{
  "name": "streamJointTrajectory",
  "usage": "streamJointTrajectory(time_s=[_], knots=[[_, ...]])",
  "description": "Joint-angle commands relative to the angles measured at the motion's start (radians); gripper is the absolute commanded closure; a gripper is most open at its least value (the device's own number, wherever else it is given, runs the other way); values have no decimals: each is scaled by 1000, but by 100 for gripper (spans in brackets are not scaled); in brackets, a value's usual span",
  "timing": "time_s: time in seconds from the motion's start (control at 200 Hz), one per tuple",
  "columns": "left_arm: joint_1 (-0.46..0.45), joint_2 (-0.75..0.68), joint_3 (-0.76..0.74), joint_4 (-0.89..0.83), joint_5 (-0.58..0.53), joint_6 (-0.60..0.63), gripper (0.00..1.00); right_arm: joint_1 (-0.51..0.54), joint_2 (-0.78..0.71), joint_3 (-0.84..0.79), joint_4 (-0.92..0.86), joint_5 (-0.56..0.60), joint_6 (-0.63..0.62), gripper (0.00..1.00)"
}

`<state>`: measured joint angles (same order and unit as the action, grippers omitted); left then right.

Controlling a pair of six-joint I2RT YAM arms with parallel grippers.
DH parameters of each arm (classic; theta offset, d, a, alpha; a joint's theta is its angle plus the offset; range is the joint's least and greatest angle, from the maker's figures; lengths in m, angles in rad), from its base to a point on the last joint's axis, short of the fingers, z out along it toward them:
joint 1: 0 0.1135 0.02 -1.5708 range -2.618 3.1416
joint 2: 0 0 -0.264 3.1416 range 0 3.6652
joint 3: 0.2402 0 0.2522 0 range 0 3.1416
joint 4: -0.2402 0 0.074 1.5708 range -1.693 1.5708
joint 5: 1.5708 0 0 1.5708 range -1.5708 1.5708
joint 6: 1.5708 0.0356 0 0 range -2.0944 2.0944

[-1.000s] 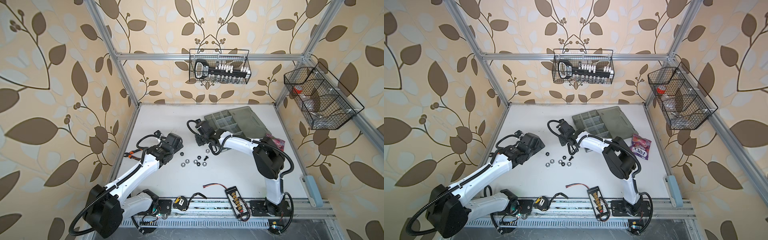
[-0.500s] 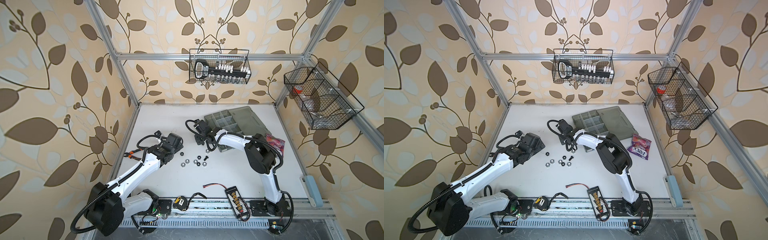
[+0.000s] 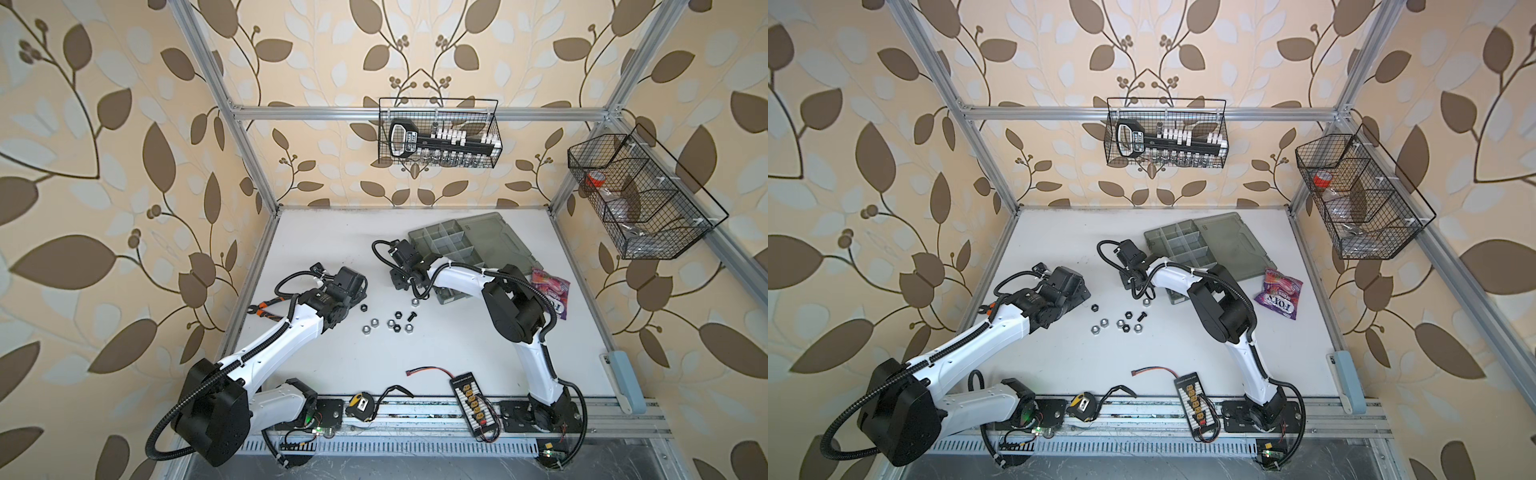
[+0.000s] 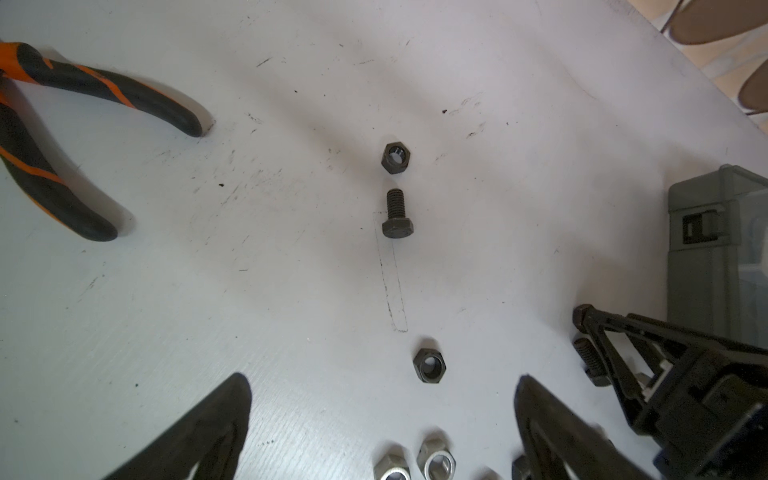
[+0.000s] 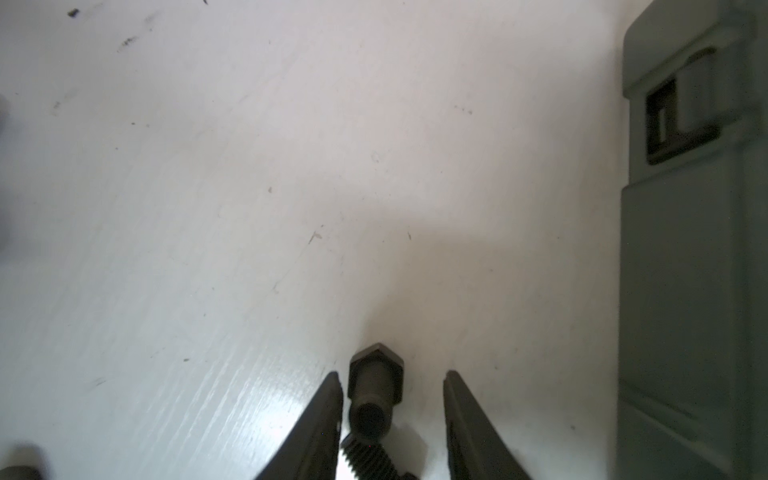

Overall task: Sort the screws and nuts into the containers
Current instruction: 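Lower the right gripper and grasp the black bolt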

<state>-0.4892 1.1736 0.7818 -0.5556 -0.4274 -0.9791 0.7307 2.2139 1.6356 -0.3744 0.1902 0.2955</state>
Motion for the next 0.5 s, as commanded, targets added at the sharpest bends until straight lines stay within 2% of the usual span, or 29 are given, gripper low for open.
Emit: streamJointTrajectory(time_s=[0.0,0.495], knots=[[8,6,30,-21,-34,-9,1,-4,25,29,-19,-18,5,64],[8,15,34,-17,-27,-10,1,-2,28,30,-17,-17,-4,92]])
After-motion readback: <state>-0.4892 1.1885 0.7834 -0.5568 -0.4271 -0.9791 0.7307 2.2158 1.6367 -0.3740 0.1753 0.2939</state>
